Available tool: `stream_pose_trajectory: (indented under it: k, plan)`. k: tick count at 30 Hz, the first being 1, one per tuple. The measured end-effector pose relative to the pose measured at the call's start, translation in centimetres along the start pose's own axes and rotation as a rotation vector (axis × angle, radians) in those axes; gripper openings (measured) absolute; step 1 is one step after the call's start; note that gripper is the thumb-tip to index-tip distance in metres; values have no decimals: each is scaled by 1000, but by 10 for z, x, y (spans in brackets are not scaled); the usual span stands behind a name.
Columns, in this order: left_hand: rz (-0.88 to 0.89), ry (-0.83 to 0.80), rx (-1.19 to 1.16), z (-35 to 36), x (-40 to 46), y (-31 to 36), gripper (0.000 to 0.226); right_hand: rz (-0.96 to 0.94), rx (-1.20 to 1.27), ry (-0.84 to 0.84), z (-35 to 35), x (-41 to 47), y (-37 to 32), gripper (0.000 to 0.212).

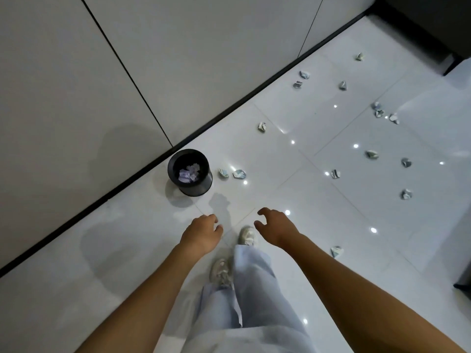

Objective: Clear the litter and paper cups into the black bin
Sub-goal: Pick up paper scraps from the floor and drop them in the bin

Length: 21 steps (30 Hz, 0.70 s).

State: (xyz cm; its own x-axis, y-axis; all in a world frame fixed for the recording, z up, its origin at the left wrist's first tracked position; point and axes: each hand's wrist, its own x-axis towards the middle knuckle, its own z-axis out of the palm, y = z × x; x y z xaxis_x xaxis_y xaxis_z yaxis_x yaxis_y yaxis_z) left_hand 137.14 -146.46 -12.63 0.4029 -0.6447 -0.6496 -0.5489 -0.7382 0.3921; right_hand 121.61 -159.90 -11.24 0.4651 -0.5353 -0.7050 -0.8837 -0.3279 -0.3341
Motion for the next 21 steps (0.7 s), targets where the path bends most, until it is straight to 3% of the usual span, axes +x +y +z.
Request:
stream_pose_trajectory:
  k: [11,21]
  plan:
    - [-98,67,-98,-9,119,29,34,-32,63,14,-53,137,13,44]
    - [-151,45,-240,39,225,2,35,-11,133,-38,-7,258,13,47]
